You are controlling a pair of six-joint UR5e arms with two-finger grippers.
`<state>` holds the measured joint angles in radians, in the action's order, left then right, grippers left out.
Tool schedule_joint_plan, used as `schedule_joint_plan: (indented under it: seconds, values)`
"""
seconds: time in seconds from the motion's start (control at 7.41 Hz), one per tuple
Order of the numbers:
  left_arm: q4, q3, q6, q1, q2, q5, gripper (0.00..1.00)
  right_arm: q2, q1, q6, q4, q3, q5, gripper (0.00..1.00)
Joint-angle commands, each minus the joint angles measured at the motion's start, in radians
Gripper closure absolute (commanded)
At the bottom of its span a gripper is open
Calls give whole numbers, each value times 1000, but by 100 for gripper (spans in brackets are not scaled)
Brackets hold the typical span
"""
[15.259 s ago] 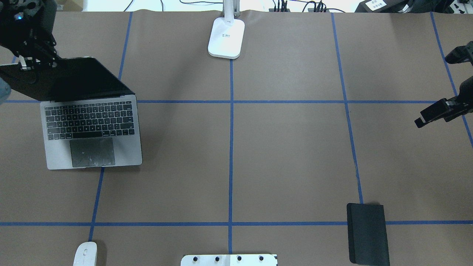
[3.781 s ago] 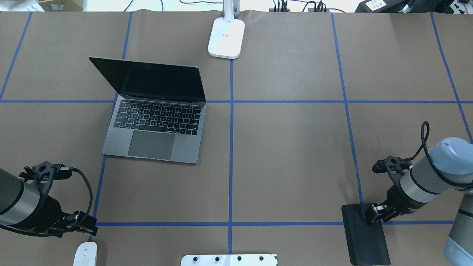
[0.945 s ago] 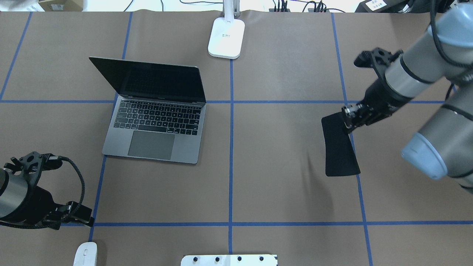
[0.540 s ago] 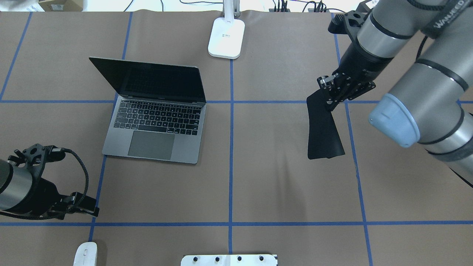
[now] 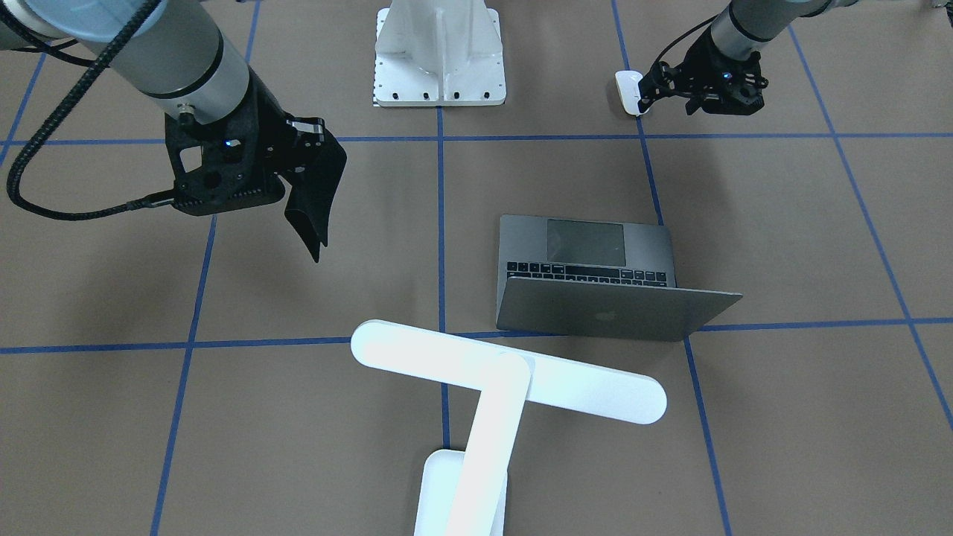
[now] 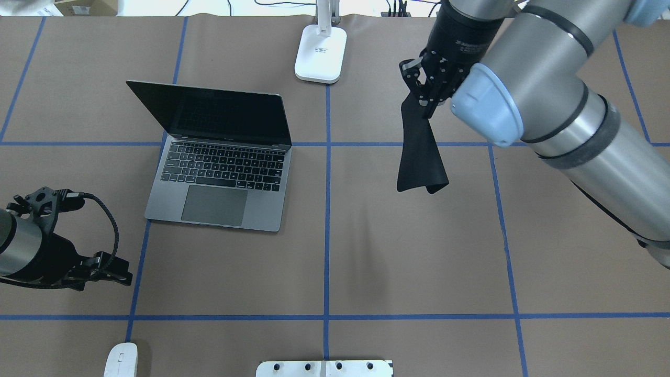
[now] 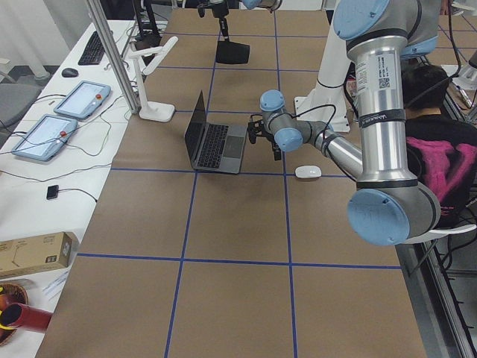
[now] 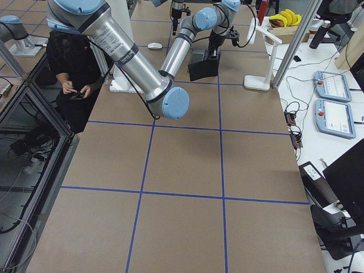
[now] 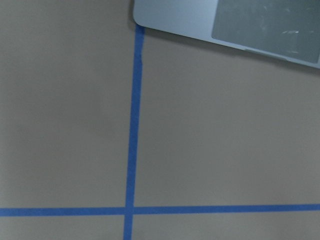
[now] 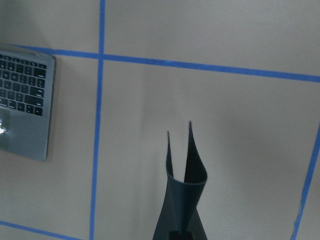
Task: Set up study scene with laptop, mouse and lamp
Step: 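Lift the mousepad and carry it to the table center with the right gripper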
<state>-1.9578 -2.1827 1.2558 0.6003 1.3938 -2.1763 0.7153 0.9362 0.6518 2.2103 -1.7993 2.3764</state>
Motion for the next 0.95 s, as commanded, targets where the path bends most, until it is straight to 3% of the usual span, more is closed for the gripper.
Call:
schedule_joint_plan:
  seconds: [0.0,0.14,0.27,0.41,0.81]
  values:
    - [-1,11,-2,3,1,0,0,-68,1,0,55,28,-9,88]
    - [-1,14,-3,3,1,0,0,-70,-3,0,58,29,-11,86]
    - [-1,15,-3,3,1,1,0,-73,-23,0,58,25,-41,1]
    - [-1,21,-3,1,-1,1,0,-73,-33,-1,58,29,-58,0]
    - [-169,93,-7,-5,-73,9,0,-67,-37,-29,57,14,-69,0]
